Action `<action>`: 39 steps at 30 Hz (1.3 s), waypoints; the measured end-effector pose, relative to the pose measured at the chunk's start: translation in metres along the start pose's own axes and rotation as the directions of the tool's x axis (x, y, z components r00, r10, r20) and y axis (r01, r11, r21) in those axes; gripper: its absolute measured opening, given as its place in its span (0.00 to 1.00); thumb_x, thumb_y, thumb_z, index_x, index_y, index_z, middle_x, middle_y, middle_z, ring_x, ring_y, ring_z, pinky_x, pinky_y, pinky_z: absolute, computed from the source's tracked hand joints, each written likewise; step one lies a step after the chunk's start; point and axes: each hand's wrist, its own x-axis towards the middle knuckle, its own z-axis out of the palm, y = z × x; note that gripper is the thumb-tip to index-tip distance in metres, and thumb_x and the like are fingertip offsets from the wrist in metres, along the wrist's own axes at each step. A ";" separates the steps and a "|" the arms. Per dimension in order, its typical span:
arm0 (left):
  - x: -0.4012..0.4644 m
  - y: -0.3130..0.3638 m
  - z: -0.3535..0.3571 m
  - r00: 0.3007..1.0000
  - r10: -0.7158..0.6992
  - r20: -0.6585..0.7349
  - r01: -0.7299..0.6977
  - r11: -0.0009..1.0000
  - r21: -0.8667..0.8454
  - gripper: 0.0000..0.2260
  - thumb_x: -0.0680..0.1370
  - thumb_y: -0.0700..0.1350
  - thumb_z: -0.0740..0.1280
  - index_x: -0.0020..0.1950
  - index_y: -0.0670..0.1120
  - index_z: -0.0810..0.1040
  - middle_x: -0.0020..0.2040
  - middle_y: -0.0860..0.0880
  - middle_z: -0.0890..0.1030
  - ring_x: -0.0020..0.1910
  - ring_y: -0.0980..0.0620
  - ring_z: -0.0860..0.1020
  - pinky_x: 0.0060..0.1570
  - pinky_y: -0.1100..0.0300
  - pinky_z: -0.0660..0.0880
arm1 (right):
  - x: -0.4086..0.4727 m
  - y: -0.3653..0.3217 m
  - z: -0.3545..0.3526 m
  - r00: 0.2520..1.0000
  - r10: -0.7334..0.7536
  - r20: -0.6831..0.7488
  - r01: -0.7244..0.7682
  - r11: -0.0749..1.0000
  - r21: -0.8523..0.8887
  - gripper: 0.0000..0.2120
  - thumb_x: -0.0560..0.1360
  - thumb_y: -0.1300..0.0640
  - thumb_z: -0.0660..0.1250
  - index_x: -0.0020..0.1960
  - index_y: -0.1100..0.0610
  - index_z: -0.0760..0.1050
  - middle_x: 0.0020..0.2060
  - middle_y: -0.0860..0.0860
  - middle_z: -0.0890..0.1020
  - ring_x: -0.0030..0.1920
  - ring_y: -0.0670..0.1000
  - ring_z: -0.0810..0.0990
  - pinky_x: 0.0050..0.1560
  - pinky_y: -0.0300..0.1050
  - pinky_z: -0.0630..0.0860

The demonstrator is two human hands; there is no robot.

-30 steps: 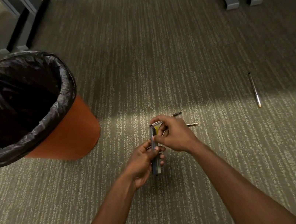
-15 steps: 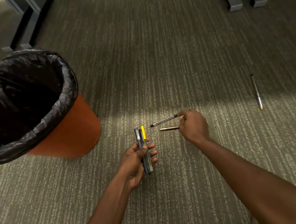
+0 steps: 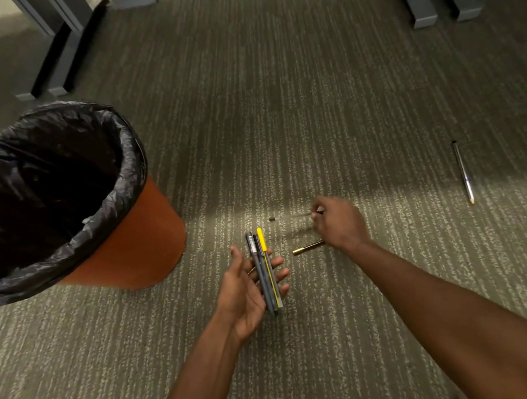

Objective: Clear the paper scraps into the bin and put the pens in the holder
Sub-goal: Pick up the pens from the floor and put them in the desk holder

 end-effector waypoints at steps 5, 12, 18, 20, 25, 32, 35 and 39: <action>0.011 0.000 -0.005 0.999 -0.038 0.012 0.039 0.997 -0.062 0.38 0.80 0.70 0.49 0.66 0.38 0.77 0.61 0.36 0.83 0.54 0.39 0.83 0.55 0.43 0.78 | -0.025 -0.015 -0.017 0.954 -0.298 -0.038 0.290 0.879 0.379 0.06 0.77 0.57 0.73 0.53 0.49 0.82 0.41 0.46 0.86 0.40 0.44 0.85 0.42 0.47 0.83; 0.018 -0.003 0.010 0.984 -0.130 0.120 0.128 0.991 0.023 0.32 0.80 0.67 0.56 0.64 0.40 0.79 0.59 0.39 0.84 0.53 0.42 0.83 0.51 0.45 0.80 | -0.050 -0.031 -0.015 0.777 -0.628 -0.046 0.629 0.775 0.058 0.09 0.77 0.54 0.66 0.55 0.49 0.83 0.45 0.50 0.86 0.42 0.53 0.84 0.39 0.50 0.79; 0.020 -0.015 0.026 0.990 -0.079 0.116 0.061 0.986 0.154 0.10 0.85 0.41 0.58 0.62 0.43 0.76 0.47 0.46 0.85 0.42 0.48 0.85 0.39 0.52 0.83 | -0.058 -0.028 -0.014 0.820 -0.566 -0.082 0.572 0.815 0.090 0.14 0.77 0.59 0.69 0.62 0.51 0.83 0.48 0.51 0.83 0.46 0.52 0.81 0.41 0.47 0.78; 0.022 -0.016 0.027 0.995 -0.052 0.083 0.036 0.984 0.177 0.10 0.85 0.40 0.57 0.62 0.43 0.76 0.45 0.47 0.85 0.38 0.49 0.84 0.37 0.54 0.83 | -0.062 -0.028 -0.013 0.897 -0.420 -0.140 0.442 0.866 0.235 0.16 0.77 0.59 0.69 0.64 0.50 0.81 0.51 0.48 0.82 0.50 0.47 0.80 0.48 0.44 0.79; 0.022 -0.013 0.037 0.997 -0.001 0.083 -0.016 0.980 0.197 0.11 0.85 0.39 0.57 0.62 0.42 0.77 0.49 0.46 0.86 0.40 0.50 0.84 0.38 0.55 0.82 | -0.067 -0.044 -0.019 0.939 0.144 0.312 -0.343 0.367 0.865 0.16 0.81 0.55 0.67 0.68 0.54 0.76 0.51 0.52 0.83 0.45 0.45 0.81 0.42 0.40 0.79; -0.008 0.011 0.072 0.991 0.135 0.000 -0.133 0.977 0.165 0.12 0.83 0.36 0.62 0.64 0.43 0.79 0.46 0.45 0.87 0.39 0.51 0.85 0.35 0.57 0.81 | -0.069 -0.082 -0.043 0.857 -0.047 0.512 -0.513 -0.012 0.858 0.09 0.83 0.59 0.63 0.56 0.62 0.80 0.56 0.60 0.85 0.48 0.53 0.85 0.42 0.43 0.82; -0.045 0.044 0.089 0.980 0.190 -0.058 -0.179 0.971 0.157 0.13 0.82 0.35 0.62 0.63 0.44 0.80 0.50 0.43 0.87 0.42 0.51 0.86 0.39 0.56 0.82 | -0.067 -0.117 -0.077 0.847 -0.084 0.525 -0.529 -0.047 0.847 0.09 0.83 0.63 0.62 0.59 0.64 0.78 0.56 0.62 0.85 0.53 0.55 0.85 0.52 0.48 0.83; -0.119 0.102 0.126 0.983 0.177 -0.042 -0.171 0.977 0.128 0.15 0.81 0.31 0.61 0.64 0.42 0.79 0.52 0.43 0.86 0.48 0.51 0.86 0.46 0.56 0.83 | -0.080 -0.171 -0.154 0.846 -0.090 0.525 -0.516 0.105 0.850 0.11 0.83 0.61 0.62 0.61 0.65 0.78 0.58 0.61 0.85 0.55 0.55 0.84 0.59 0.53 0.80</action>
